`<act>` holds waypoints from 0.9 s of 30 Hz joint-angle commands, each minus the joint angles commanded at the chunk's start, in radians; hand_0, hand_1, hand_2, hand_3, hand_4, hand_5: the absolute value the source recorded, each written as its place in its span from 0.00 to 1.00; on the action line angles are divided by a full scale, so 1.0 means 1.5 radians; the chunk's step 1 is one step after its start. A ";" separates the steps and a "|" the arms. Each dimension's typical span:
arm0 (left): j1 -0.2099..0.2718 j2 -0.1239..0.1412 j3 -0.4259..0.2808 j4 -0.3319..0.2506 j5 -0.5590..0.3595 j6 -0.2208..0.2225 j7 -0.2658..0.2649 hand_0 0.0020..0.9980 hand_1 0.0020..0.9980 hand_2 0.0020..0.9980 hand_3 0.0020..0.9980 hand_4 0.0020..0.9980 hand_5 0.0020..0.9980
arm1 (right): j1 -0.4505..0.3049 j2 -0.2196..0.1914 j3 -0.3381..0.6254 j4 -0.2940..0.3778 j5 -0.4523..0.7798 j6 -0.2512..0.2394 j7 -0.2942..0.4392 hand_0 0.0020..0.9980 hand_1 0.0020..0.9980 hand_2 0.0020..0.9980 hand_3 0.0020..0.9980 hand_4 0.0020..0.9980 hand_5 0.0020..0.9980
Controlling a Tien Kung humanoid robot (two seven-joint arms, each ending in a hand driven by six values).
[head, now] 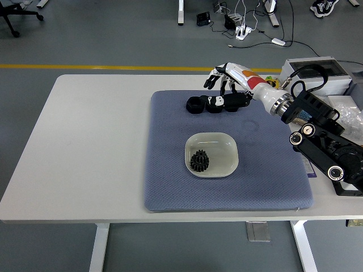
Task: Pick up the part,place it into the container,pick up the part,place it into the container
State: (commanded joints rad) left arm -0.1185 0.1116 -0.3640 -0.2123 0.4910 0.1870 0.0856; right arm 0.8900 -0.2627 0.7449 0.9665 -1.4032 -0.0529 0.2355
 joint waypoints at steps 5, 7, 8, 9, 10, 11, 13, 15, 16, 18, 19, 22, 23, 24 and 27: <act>0.000 -0.001 0.002 0.000 -0.002 0.000 -0.001 0.76 0.78 0.80 0.73 0.76 0.70 | -0.043 -0.031 0.055 0.038 0.143 0.019 -0.063 0.72 0.75 0.83 0.83 1.00 0.69; 0.000 -0.002 0.003 0.000 -0.004 0.000 -0.001 0.76 0.78 0.80 0.73 0.76 0.70 | -0.062 -0.042 0.080 0.047 0.195 0.011 -0.077 0.88 0.85 0.89 0.91 1.00 0.79; 0.000 -0.002 0.003 0.000 -0.003 0.000 -0.001 0.76 0.78 0.80 0.73 0.76 0.70 | -0.070 -0.046 0.092 0.050 0.225 0.007 -0.082 0.88 0.85 0.89 0.91 1.00 0.79; 0.000 -0.002 0.002 0.000 -0.002 0.000 -0.001 0.76 0.78 0.80 0.73 0.76 0.70 | -0.077 -0.050 0.103 0.052 0.251 0.005 -0.085 0.88 0.85 0.89 0.91 1.00 0.79; -0.001 -0.002 0.003 0.000 -0.002 0.000 -0.001 0.76 0.78 0.80 0.73 0.76 0.70 | -0.089 -0.057 0.119 0.056 0.282 -0.001 -0.086 0.88 0.85 0.89 0.91 1.00 0.79; -0.001 -0.002 0.004 0.000 -0.003 0.000 -0.001 0.76 0.78 0.80 0.73 0.76 0.70 | -0.100 -0.062 0.136 0.059 0.308 -0.007 -0.085 0.88 0.85 0.89 0.91 1.00 0.79; -0.001 -0.002 0.006 0.000 -0.007 0.001 -0.002 0.76 0.78 0.80 0.73 0.76 0.70 | -0.118 -0.069 0.163 0.062 0.364 -0.016 -0.082 0.95 0.88 0.91 0.93 1.00 0.84; -0.001 -0.002 0.007 0.000 -0.008 0.001 -0.003 0.76 0.78 0.80 0.73 0.76 0.70 | -0.145 -0.077 0.199 0.068 0.425 -0.018 -0.083 0.95 0.88 0.91 0.93 1.00 0.84; -0.001 -0.002 0.007 0.000 -0.008 0.001 -0.002 0.76 0.78 0.80 0.73 0.76 0.70 | -0.154 -0.079 0.211 0.070 0.451 -0.016 -0.085 0.95 0.88 0.91 0.93 1.00 0.84; -0.001 -0.002 0.007 0.000 -0.008 0.000 -0.002 0.76 0.78 0.80 0.73 0.76 0.70 | -0.172 -0.083 0.233 0.077 0.502 -0.012 -0.087 0.95 0.88 0.91 0.93 1.00 0.84; -0.001 -0.002 0.007 0.000 -0.008 0.000 -0.002 0.76 0.78 0.81 0.73 0.76 0.70 | -0.185 -0.085 0.248 0.082 0.533 -0.008 -0.089 0.97 0.89 0.91 0.94 1.00 0.88; -0.001 -0.002 0.008 0.000 -0.009 0.000 -0.003 0.76 0.78 0.81 0.73 0.76 0.70 | -0.216 -0.085 0.282 0.095 0.545 -0.003 -0.095 0.97 0.89 0.91 0.94 1.00 0.88; -0.001 -0.002 0.008 0.000 -0.010 0.000 -0.003 0.76 0.78 0.81 0.73 0.76 0.70 | -0.227 -0.084 0.293 0.100 0.541 -0.003 -0.097 0.97 0.89 0.91 0.94 1.00 0.88; 0.000 -0.003 0.008 0.001 -0.010 0.000 -0.003 0.76 0.78 0.81 0.73 0.76 0.70 | -0.235 -0.084 0.301 0.103 0.538 -0.003 -0.098 0.97 0.89 0.91 0.94 1.00 0.88; 0.000 -0.003 0.007 0.001 -0.008 0.000 -0.003 0.76 0.78 0.81 0.73 0.75 0.70 | -0.265 -0.080 0.327 0.115 0.518 0.003 -0.109 0.98 0.89 0.90 0.93 1.00 0.89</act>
State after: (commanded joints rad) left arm -0.1180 0.1078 -0.3533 -0.2114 0.4785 0.1869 0.0815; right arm 0.4923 -0.3821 1.2360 1.1397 -0.6255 -0.0483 0.0727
